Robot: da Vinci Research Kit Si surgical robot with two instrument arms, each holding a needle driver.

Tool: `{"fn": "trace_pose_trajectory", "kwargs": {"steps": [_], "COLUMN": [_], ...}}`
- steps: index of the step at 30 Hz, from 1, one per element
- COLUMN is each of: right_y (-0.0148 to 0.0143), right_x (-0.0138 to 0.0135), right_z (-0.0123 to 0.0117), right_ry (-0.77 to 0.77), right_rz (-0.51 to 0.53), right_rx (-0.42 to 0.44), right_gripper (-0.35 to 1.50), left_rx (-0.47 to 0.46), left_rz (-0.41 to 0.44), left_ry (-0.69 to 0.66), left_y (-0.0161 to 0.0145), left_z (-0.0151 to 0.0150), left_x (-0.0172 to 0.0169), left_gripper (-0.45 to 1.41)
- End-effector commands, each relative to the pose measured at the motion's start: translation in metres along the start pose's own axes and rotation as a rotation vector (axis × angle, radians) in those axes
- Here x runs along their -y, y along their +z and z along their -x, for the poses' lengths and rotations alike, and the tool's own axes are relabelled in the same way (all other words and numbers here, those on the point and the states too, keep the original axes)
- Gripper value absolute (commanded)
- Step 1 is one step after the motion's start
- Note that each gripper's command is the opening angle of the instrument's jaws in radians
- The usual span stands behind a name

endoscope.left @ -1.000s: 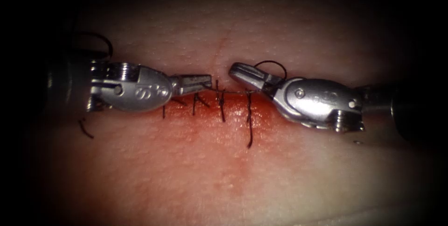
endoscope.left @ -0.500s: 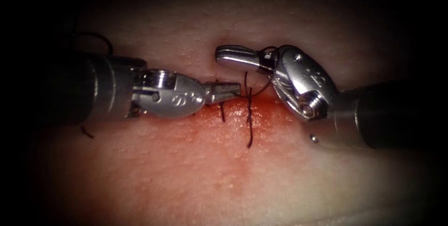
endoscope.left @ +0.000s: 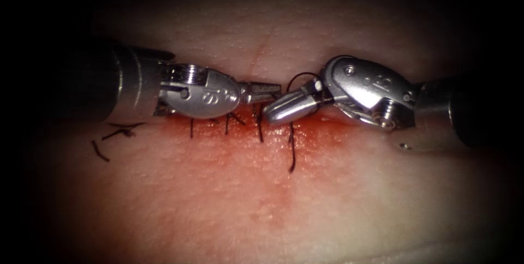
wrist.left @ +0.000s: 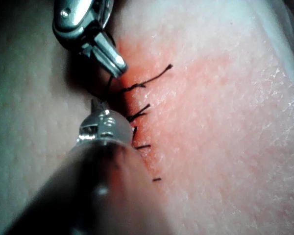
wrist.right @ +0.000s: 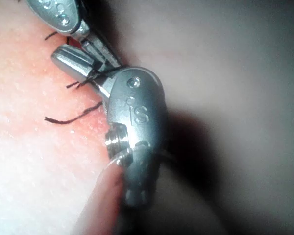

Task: Wound Closure
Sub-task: Grab the suture tail with the right gripper.

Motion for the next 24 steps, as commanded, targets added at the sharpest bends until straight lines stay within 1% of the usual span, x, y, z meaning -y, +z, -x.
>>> {"fn": "trace_pose_trajectory", "kwargs": {"steps": [1, 2, 5, 6, 9, 11, 12, 14, 15, 16, 20, 21, 23, 24], "right_y": [0.0006, 0.0009, 0.0011, 0.0013, 0.0019, 0.0023, 0.0026, 0.0029, 0.0032, 0.0036, 0.0040, 0.0042, 0.0042, 0.0042], "right_x": [-0.0007, -0.0008, -0.0010, -0.0010, -0.0009, -0.0006, -0.0005, -0.0002, 0.0002, 0.0008, 0.0017, 0.0020, 0.0022, 0.0025], "right_z": [0.0000, -0.0002, -0.0005, -0.0006, -0.0007, -0.0008, -0.0009, -0.0009, -0.0010, -0.0009, -0.0006, -0.0003, 0.0001, 0.0006], "right_ry": [-0.023, -0.033, -0.036, -0.057, -0.087, -0.092, -0.097, -0.104, -0.106, -0.115, -0.118, -0.123, -0.128, -0.133], "right_rz": [-0.017, -0.045, -0.070, -0.086, -0.113, -0.128, -0.136, -0.149, -0.154, -0.168, -0.204, -0.208, -0.214, -0.224], "right_rx": [0.035, 0.098, 0.164, 0.223, 0.280, 0.307, 0.319, 0.335, 0.346, 0.355, 0.373, 0.379, 0.389, 0.400], "right_gripper": [-0.35, -0.35, -0.35, -0.35, -0.35, -0.21, 0.02, 0.22, 0.52, 0.71, 0.73, 0.69, 0.69, 0.61], "left_rx": [0.000, 0.002, 0.001, -0.001, -0.003, -0.004, -0.005, -0.010, -0.011, -0.010, -0.008, -0.009, -0.010, -0.008], "left_rz": [0.002, 0.006, 0.009, 0.009, 0.010, 0.011, 0.011, 0.014, 0.015, 0.015, 0.014, 0.015, 0.016, 0.015], "left_ry": [0.002, 0.002, 0.004, 0.005, 0.006, 0.000, 0.001, 0.001, -0.004, -0.003, -0.008, -0.008, -0.014, -0.014], "left_y": [0.0009, 0.0011, 0.0013, 0.0013, 0.0013, 0.0013, 0.0013, 0.0012, 0.0012, 0.0011, 0.0010, 0.0010, 0.0010, 0.0009], "left_z": [0.0001, 0.0000, -0.0001, -0.0001, -0.0001, 0.0001, 0.0001, 0.0003, 0.0004, 0.0005, 0.0006, 0.0007, 0.0007, 0.0007], "left_x": [0.0002, 0.0002, 0.0002, 0.0002, 0.0003, 0.0003, 0.0004, 0.0005, 0.0005, 0.0005, 0.0005, 0.0006, 0.0006, 0.0006], "left_gripper": [-0.45, -0.45, -0.45, -0.45, -0.45, -0.45, -0.45, -0.45, -0.45, -0.45, -0.45, -0.45, -0.45, -0.45]}}
